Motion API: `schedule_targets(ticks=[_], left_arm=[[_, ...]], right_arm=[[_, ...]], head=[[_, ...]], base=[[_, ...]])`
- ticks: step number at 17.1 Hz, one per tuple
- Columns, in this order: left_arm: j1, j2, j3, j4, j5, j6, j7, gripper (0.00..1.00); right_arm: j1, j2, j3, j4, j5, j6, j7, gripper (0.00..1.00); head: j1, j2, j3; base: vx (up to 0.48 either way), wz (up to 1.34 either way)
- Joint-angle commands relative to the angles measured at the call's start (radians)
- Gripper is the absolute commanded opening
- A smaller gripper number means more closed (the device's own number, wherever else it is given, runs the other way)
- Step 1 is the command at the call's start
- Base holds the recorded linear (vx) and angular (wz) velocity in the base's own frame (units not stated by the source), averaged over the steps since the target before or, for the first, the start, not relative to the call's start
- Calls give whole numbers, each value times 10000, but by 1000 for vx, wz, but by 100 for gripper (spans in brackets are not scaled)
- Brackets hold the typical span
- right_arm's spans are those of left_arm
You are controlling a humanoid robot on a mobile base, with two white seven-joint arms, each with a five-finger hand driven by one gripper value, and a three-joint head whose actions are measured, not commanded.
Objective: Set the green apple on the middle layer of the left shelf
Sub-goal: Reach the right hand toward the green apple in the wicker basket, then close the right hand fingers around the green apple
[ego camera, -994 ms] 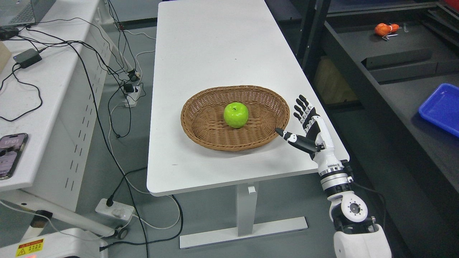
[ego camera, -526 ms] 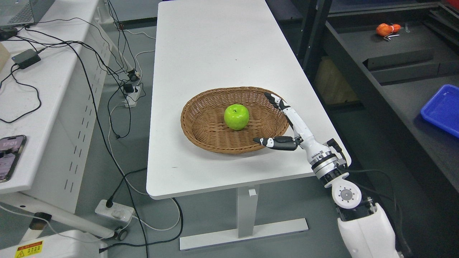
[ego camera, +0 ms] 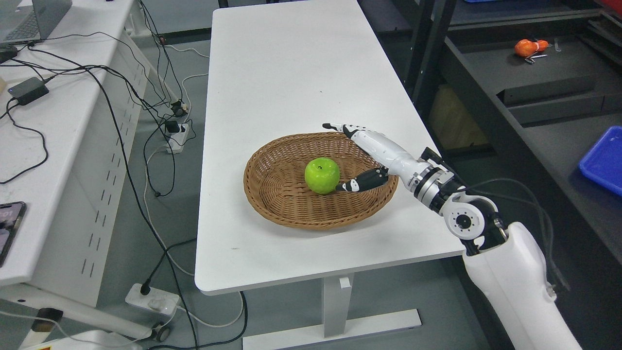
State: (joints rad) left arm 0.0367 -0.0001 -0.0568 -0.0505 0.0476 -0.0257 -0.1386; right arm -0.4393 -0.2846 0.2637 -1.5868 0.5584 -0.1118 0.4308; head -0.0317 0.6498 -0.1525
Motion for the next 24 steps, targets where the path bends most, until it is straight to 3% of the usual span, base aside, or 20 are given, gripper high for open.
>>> schedule_targets(ticks=[1,6,17,18,20,24], left_arm=[[1,175,0,-2,0,11,-10,100],[1,175,0,-2,0,-4,-10,100],[1,175,0,-2,0,11,-10,100],[1,175,0,14,0,11,-10,100],[1,175,0,-2,15,11,-10,100],[1,175,0,-2,0,11,-10,100]], right_arm=[[-746,-821,2162,1186,782,-2,171,100],[-792,-606,3251,1939,1747,-18,187,100],[-1068,-314,3498,2047,1810,-278,218,100],[-1068,-299,3498,2047,1810,-278,202,95],[-1068,-283,3392,2047,1810,-278,141,72],[-1022,-344,2841,2032,1795,-278,33,48]], head=[[0,0,0],[0,0,0],[0,0,0],[0,0,0],[0,0,0],[0,0,0]], base=[[93,-61],[87,-43],[44,-23],[13,-9],[7,-4],[0,0]])
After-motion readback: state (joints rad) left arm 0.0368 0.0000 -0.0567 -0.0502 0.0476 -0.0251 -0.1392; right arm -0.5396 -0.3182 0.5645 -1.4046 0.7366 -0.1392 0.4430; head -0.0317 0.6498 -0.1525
